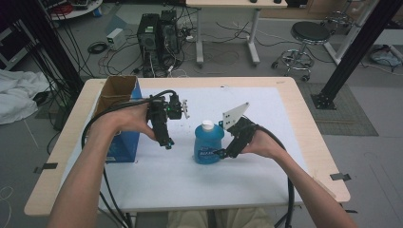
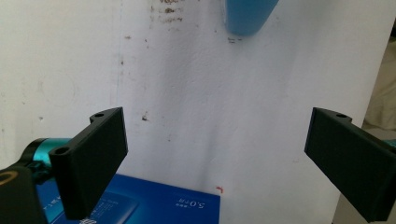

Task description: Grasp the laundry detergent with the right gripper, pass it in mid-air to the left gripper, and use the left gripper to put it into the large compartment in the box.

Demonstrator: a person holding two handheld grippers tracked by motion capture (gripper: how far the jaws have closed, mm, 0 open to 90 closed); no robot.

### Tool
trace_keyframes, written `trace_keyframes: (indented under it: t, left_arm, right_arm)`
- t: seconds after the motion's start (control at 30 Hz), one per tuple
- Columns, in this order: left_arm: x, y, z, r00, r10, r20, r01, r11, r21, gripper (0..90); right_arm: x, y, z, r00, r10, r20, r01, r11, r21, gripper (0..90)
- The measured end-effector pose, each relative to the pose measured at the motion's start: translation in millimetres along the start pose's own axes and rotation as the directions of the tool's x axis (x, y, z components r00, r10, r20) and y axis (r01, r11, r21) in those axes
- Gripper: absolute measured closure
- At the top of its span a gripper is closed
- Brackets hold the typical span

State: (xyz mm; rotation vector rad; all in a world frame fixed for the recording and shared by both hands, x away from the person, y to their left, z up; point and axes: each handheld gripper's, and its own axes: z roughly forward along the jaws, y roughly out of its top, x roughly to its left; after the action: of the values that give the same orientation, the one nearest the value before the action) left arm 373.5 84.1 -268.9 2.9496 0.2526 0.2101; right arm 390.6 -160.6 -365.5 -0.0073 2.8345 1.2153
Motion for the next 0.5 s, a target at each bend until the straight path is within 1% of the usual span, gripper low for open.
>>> trace_keyframes:
  t: [0.03,0.07,0.1,0.2,0.27,0.43,0.5]
  left_arm:
    - [0.0,0.0,0.0,1.0,0.0,0.0,0.0,1.0,0.0,6.0]
    - [0.0,-0.3,0.2,1.0,-0.001,0.0,0.001,1.0,0.001,6.0]
    - [0.0,-0.5,0.2,1.0,-0.001,0.0,0.001,1.0,0.0,6.0]
    - [0.0,-1.3,0.1,1.0,0.0,-0.001,0.0,1.0,0.001,6.0]
    - [-0.2,-1.9,0.2,1.0,-0.003,-0.002,0.003,1.0,0.0,6.0]
    - [-0.3,-3.1,0.3,1.0,-0.005,-0.002,0.005,1.0,0.0,6.0]
    - [-0.4,-3.7,0.7,1.0,-0.007,-0.001,0.007,1.0,-0.001,5.9]
  right_arm:
    - [0.0,0.0,0.0,1.0,0.0,0.0,0.0,1.0,0.0,12.5]
    - [-0.3,0.7,2.7,0.9999,-0.009,-0.014,0.009,1.0,-0.008,14.5]
    - [-0.6,1.1,4.0,0.9998,-0.012,-0.017,0.012,1.0,-0.009,14.4]
    - [-0.7,1.6,7.1,0.9997,-0.011,-0.023,0.011,1.0,-0.012,14.5]
    - [-1.4,1.2,8.2,0.9994,-0.009,-0.034,0.009,1.0,-0.021,17.1]
    - [-2.7,0.7,9.9,0.9994,-0.004,-0.035,0.003,1.0,-0.027,17.3]
    - [-3.1,0.1,11.1,0.9993,-0.001,-0.037,0.0,1.0,-0.028,19.9]
